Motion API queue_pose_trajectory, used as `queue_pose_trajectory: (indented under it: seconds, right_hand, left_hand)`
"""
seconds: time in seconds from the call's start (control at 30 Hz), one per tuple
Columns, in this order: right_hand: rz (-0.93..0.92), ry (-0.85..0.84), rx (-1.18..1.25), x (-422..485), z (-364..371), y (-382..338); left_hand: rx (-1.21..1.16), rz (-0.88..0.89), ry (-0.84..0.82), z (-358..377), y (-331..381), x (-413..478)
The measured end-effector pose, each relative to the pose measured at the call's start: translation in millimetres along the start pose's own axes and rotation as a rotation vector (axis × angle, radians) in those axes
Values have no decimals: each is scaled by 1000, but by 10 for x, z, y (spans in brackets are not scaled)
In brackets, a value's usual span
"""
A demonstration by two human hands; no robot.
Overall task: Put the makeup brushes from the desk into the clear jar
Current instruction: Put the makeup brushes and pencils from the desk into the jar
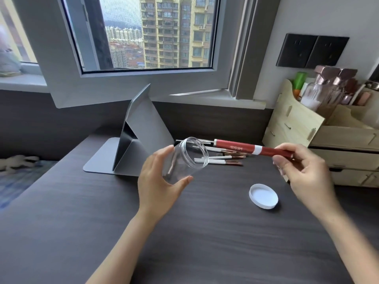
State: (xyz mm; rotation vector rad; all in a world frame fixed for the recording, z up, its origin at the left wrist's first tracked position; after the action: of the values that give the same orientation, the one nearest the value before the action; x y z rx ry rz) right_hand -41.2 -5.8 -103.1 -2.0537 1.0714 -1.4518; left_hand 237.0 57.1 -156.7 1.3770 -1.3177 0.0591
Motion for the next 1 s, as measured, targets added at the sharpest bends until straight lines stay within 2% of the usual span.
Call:
queue_pose_trajectory:
  seconds: [0.1, 0.2, 0.3, 0.43, 0.5, 0.57, 0.63, 0.7, 0.77, 0.87, 1.0]
  right_hand:
    - [-102, -65, -37, -27, 122, -292]
    - [-257, -171, -276, -42, 445, -432]
    - [-379, -272, -492, -118, 736, -411]
    - [-422, -405, -417, -217, 882, -342]
    - [-319, -388, -180, -159, 816, -277]
    - [-115, -207, -28, 26, 691, -32]
    - [28, -64, -241, 270, 650, 391]
    - [104, -129, -526, 491, 719, 805]
    - [142, -255, -667, 643, 827, 1085]
    - [101, -350, -738, 802, 1002, 1158]
    - [-33, -441, -683, 905, 1489, 844]
  left_hand:
    - [72, 95, -48, 33, 53, -9]
    - [118, 210, -95, 84, 97, -48]
    - [133, 224, -114, 107, 94, -78]
    - [120, 179, -142, 136, 45, -77]
    - [77, 103, -138, 134, 15, -65]
    - [-37, 0, -109, 112, -15, -52]
    - [-162, -91, -82, 97, -49, -33]
    - [-229, -146, -64, 97, -89, -12]
    - [-262, -184, -53, 99, -126, 2]
    - [-325, -226, -28, 87, -147, 12]
    - [-423, -304, 60, 28, -159, 35]
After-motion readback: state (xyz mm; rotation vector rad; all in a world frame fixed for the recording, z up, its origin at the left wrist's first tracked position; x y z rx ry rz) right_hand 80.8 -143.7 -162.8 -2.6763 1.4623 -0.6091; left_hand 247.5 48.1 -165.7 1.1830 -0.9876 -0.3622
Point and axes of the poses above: each hand's wrist, its own x-axis towards the middle knuckle, its own z-axis out of the palm, y = z × x, the point moved 4 cm from there along x, towards the middle knuckle, and after that the axes turned 3 degrees about -z, right-handed, at the moved point
